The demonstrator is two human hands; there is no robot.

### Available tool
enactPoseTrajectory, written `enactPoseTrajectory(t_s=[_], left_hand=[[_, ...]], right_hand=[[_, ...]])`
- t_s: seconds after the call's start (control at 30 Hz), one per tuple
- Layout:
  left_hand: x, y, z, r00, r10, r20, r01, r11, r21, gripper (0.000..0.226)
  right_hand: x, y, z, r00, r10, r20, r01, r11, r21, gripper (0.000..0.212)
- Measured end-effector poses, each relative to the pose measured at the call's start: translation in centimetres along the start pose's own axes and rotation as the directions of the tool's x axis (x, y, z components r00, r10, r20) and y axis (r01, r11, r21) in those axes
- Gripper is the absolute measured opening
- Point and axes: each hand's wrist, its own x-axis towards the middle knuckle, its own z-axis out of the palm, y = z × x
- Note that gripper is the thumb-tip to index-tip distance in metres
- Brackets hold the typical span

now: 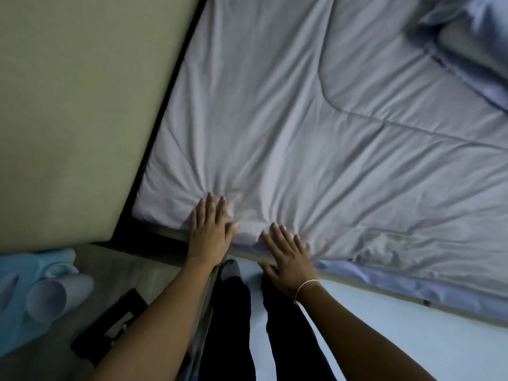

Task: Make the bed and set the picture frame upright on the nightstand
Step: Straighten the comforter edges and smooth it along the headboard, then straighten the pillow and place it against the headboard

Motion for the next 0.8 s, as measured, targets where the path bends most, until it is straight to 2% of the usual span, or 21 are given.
enactPoseTrajectory(t_s=[0.1, 0.17, 0.2, 0.27, 0.33, 0.43, 0.6, 0.8], left_hand=[[-1.6, 1.1, -2.1, 0.995, 0.032, 0.098, -0.027, 0.998, -0.05, 0.077], [-2.0, 2.2, -4.4, 0.992, 0.047, 0.119, -0.04, 0.998, -0.056, 0.077], [-2.2, 2.8, -5.5, 0.994, 0.052, 0.099, -0.046, 0.997, -0.06, 0.074], [-2.5, 4.2, -9.1, 0.996, 0.071, 0.048, -0.068, 0.996, -0.061, 0.065], [-2.9, 5.3, -12.9, 0.993, 0.116, 0.027, -0.114, 0.992, -0.062, 0.061], [-3.0, 6.2, -19.0, 0.988, 0.153, -0.025, -0.155, 0.984, -0.091, 0.059], [-2.9, 9.9, -27.1, 0.957, 0.282, -0.067, -0.285, 0.957, -0.043, 0.048], [-2.6, 15.5, -32.6, 0.867, 0.44, -0.233, -0.466, 0.883, -0.065, 0.036]], right_hand=[[-1.3, -0.5, -2.7, 0.989, 0.128, 0.079, -0.139, 0.979, 0.151, 0.084], [-2.2, -0.4, -5.5, 0.969, 0.245, 0.046, -0.249, 0.952, 0.181, 0.095], [-2.6, -0.2, -6.9, 0.956, 0.29, 0.037, -0.292, 0.938, 0.186, 0.095], [-3.6, 0.1, -10.5, 0.933, 0.36, 0.009, -0.356, 0.917, 0.181, 0.076], [-4.8, -0.1, -14.4, 0.916, 0.397, -0.057, -0.381, 0.906, 0.184, 0.067], [-6.2, -1.5, -20.0, 0.889, 0.431, -0.152, -0.396, 0.893, 0.214, 0.065], [-9.5, -2.2, -26.6, 0.836, 0.491, -0.247, -0.427, 0.863, 0.272, 0.063], [-13.3, 0.1, -32.0, 0.746, 0.565, -0.353, -0.441, 0.815, 0.375, 0.045]])
